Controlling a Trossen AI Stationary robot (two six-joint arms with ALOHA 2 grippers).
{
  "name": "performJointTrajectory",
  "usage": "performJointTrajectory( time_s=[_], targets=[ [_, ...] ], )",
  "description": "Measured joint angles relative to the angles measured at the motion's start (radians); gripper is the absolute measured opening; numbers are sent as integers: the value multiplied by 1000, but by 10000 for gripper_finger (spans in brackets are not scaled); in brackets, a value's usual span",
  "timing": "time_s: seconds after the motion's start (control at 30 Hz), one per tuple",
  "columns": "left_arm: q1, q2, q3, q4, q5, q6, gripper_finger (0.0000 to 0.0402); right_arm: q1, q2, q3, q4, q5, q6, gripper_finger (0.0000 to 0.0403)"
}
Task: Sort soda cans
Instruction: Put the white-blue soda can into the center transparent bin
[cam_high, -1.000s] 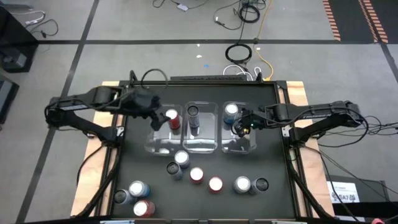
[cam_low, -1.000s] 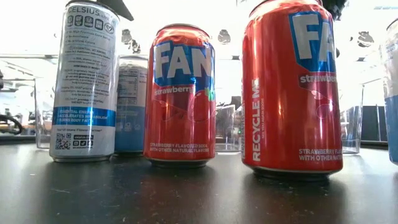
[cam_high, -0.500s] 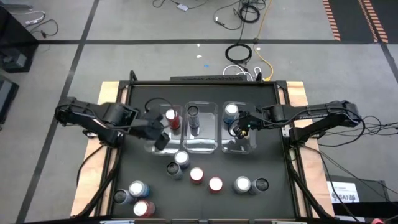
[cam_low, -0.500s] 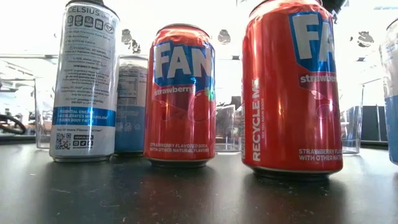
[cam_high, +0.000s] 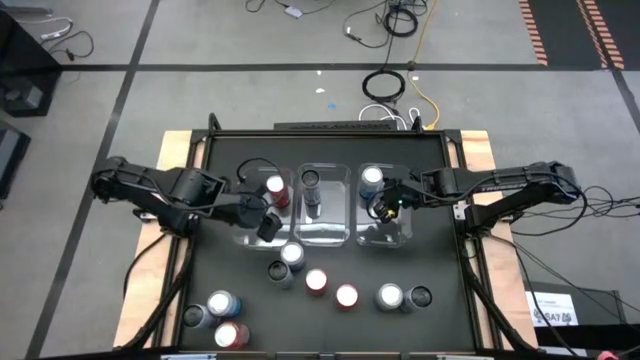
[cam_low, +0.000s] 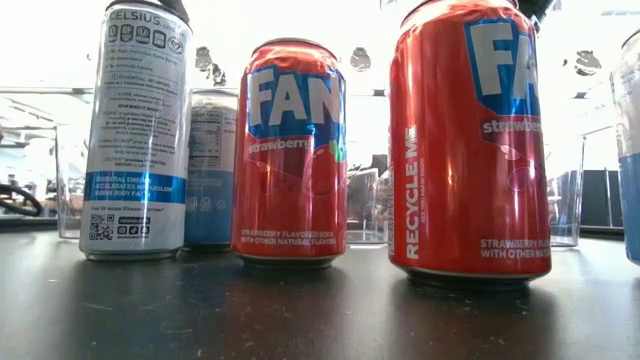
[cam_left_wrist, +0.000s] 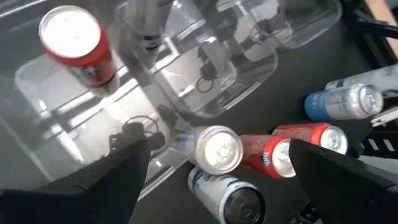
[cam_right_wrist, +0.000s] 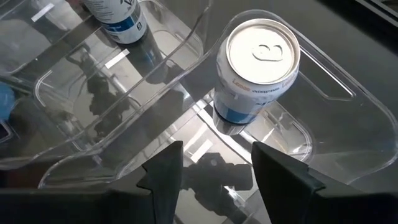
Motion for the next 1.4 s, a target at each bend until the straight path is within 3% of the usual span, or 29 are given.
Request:
performJointTrajectory(
  time_s=[0.3,0.4,0.67,0.77,1.07,1.4],
  targets=[
    [0,1,0,14,-16,12,393,46,-4,0,18,-9,-10,185],
    [0,1,0,14,-17,84,393,83,-4,0,23,-9,42,185],
    [0,1,0,14,-17,189,393,251,-3,80,30,-4,145,185],
    [0,1,0,14,-14,187,393,317,-3,182,-62,31,133,185],
    [0,1,0,30,57,124,393,464,0,474,-587,108,231,185],
    [-107,44,0,62,83,-141,393,635,0,457,-693,105,356,185]
  ],
)
